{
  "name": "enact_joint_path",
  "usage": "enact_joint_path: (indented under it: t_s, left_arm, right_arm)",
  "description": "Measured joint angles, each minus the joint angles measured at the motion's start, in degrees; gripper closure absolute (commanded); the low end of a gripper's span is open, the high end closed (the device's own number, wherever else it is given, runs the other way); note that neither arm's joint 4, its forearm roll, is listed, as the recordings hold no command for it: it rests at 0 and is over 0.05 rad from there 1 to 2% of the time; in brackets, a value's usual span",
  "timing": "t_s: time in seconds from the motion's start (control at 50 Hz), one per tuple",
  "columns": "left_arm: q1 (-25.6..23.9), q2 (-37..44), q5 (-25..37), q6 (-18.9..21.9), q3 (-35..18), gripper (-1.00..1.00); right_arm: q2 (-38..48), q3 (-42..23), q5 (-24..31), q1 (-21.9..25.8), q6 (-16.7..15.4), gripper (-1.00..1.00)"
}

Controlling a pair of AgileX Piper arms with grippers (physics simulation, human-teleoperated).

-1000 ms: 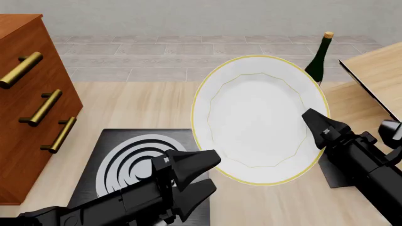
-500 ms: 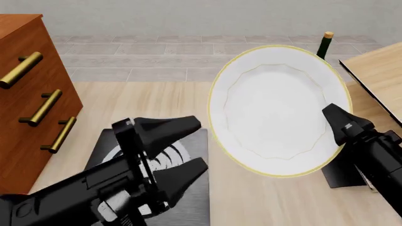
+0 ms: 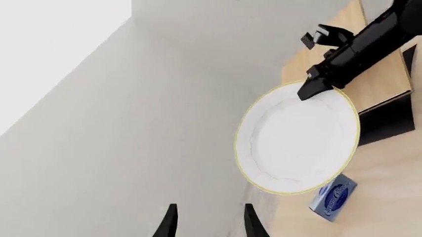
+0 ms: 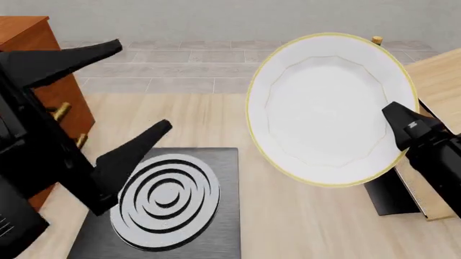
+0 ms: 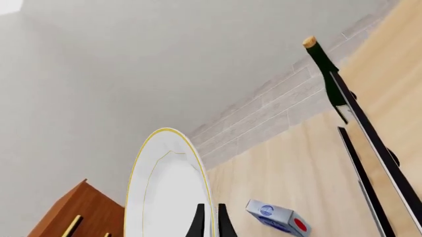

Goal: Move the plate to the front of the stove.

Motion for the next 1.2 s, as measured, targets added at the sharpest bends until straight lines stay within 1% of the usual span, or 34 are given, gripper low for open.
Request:
enact_joint_path:
  t_s: [0.16, 0.28, 0.42, 0.56, 0.7, 0.84, 1.2]
  left_arm:
    - [3.4, -5.9, 8.8, -11.0, -6.7, -1.00]
    - [6.1, -10.1, 13.1, -17.9, -10.4, -1.00]
    - [8.9, -14.1, 16.6, -24.1, -13.2, -1.00]
    - [10.8, -17.1, 19.3, -29.0, -14.8, -1.00]
    - [12.0, -19.0, 21.2, -32.2, -15.6, -1.00]
    - [12.8, -20.3, 22.7, -34.2, -16.0, -1.00]
    - [14.5, -20.4, 25.3, -35.8, -14.8, -1.00]
  right_arm:
    - [2.7, -2.5, 1.0, 0.3, -1.0, 1.00]
    - [5.6, -5.5, 2.2, 0.7, -2.1, 1.00]
    - [10.2, -10.2, 4.2, 0.9, -3.9, 1.00]
    - [15.5, -15.7, 6.3, 1.4, -5.9, 1.00]
    - [20.5, -21.1, 8.0, 2.7, -7.2, 1.00]
    - [25.5, -25.8, 8.7, 4.2, -7.8, 1.00]
    - [38.0, -35.8, 8.5, 7.9, -7.3, 1.00]
